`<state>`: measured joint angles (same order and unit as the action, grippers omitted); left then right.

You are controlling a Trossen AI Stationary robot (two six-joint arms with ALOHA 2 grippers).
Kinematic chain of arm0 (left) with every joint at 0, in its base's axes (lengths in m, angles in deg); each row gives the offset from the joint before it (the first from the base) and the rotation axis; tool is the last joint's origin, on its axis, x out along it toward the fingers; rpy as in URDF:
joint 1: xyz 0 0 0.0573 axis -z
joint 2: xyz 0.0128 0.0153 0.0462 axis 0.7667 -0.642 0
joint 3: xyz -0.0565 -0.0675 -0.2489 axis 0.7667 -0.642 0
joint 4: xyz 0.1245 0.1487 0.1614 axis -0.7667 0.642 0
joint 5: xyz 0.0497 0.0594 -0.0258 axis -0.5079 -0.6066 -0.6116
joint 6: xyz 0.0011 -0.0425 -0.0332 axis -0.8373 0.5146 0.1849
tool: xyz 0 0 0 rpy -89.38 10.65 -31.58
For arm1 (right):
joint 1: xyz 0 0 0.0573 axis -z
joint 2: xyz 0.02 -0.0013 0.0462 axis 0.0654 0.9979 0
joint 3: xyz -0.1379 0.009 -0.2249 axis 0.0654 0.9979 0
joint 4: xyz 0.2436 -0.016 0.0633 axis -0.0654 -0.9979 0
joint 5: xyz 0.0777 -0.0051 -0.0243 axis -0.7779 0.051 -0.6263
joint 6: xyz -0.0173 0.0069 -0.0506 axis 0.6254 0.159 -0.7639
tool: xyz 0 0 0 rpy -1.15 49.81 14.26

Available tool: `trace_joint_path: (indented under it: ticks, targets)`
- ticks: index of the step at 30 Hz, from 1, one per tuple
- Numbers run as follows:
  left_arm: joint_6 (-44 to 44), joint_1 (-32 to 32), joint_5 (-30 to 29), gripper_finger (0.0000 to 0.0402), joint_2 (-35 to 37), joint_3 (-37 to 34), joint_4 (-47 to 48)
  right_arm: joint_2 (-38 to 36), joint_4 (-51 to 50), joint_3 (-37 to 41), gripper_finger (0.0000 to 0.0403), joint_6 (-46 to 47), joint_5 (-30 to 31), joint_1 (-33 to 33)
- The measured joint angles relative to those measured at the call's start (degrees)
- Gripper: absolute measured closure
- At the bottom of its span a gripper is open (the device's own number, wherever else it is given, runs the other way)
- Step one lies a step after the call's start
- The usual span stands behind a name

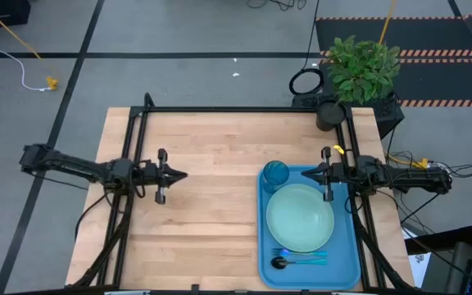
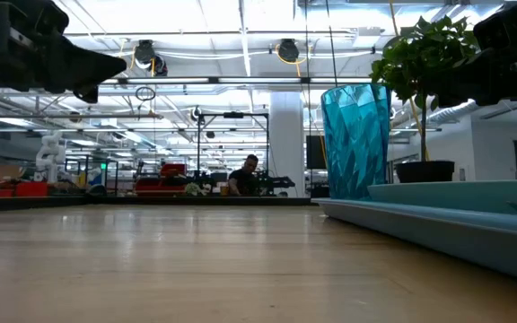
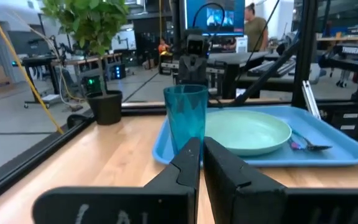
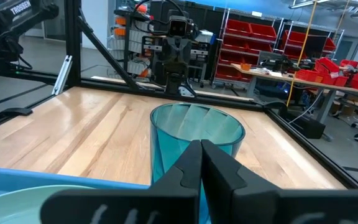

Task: Pick and place plate/cup/fork/spoon on tray
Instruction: Return to Home Position

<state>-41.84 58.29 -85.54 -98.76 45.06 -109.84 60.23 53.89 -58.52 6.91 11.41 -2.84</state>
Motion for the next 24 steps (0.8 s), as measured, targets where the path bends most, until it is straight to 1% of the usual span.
trace_joint_path:
  ticks: [6,16,24]
  targets:
    - [0.6,0.0,-3.0,0.0378,10.7,0.0,11.4,0.0,0.0,0.0,0.0403,0.0,0.0,0.0]
    - [0.2,0.0,-3.0,0.0378,28.1,0.0,28.1,0.0,0.0,0.0,0.0403,0.0,0.0,0.0]
    - [-0.6,0.0,-2.7,0.0378,28.1,0.1,28.5,0.0,0.1,0.0,0.0403,0.0,0.0,0.0]
